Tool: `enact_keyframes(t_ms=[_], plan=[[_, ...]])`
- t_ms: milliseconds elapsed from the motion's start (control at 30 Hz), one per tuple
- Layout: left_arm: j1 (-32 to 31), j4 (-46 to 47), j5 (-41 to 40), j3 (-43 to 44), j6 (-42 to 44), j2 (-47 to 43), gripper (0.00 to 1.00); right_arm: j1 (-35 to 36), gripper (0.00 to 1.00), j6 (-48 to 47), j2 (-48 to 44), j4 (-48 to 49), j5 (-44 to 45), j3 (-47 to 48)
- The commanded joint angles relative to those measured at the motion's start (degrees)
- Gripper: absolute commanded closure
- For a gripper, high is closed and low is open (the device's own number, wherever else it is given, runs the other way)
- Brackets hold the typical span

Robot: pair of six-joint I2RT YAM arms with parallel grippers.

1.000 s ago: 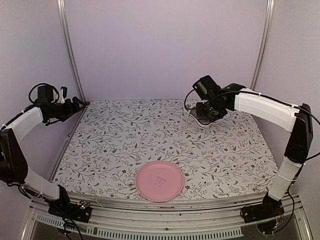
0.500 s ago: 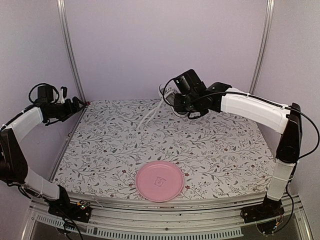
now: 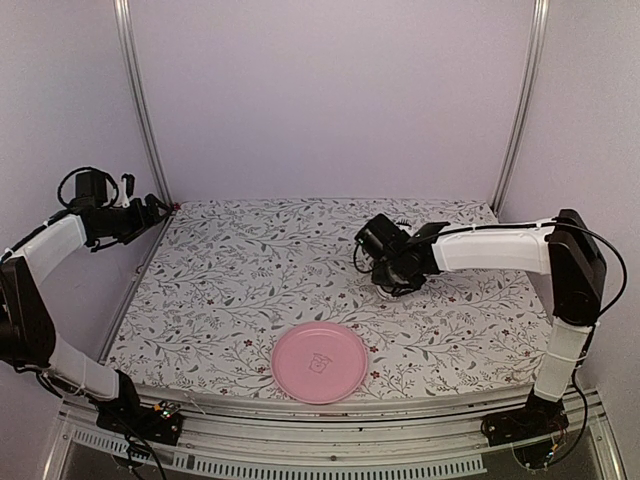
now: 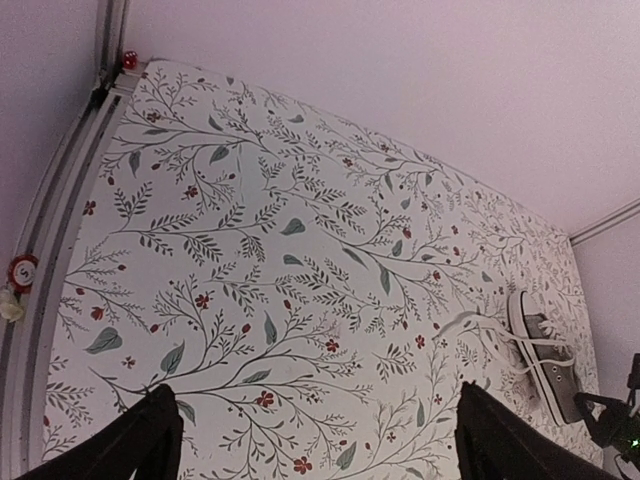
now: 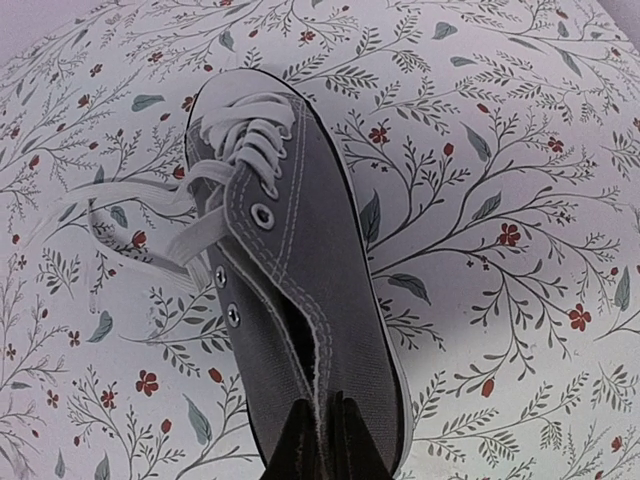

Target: Tie the shoes

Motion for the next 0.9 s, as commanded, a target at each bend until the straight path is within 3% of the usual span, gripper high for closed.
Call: enact_keyframes(t_ms=[0, 167, 300, 367, 467, 567, 633, 867], plan=[[0.6, 0.7, 0.7, -0.6, -0.2, 0.1, 0.06, 0.7, 0.98, 6.9, -1.8, -0.7, 3.7, -0.4], [0.6, 0.9, 1.0, -0.7, -0.3, 0.0, 0.06, 2.4, 0.98, 9.8, -1.5, -4.4, 4.4, -0.4], [0.6, 1.0, 1.0, -0.8, -0.4, 0.0, 0.06, 4.0, 0.97, 13.6, -2.8, -6.9, -0.6, -2.7], [0.5, 1.0, 0.7, -0.9, -0.3, 0.1, 0.06, 4.4, 0.78, 14.7, -5.0, -7.0, -2.8, -5.2], [0.5, 1.1, 0.3, -0.9, -0.3, 0.2, 0.05, 4.4, 0.38, 14.8, -9.9, -6.6, -3.7, -9.3], [0.5, 1.1, 0.0, -0.9, -0.3, 0.4, 0.05, 4.4, 0.18, 11.2, -14.1, -6.6, -2.2, -10.0], [0.5, 1.1, -0.1, -1.0, -0.3, 0.3, 0.05, 4.0, 0.12, 4.7, -14.9, -4.3, -3.0, -8.1], [0.5, 3.7, -1.5, -2.1, -0.4, -2.4, 0.05, -2.1, 0.13, -13.4, -5.3, -0.1, -14.3, 4.8]])
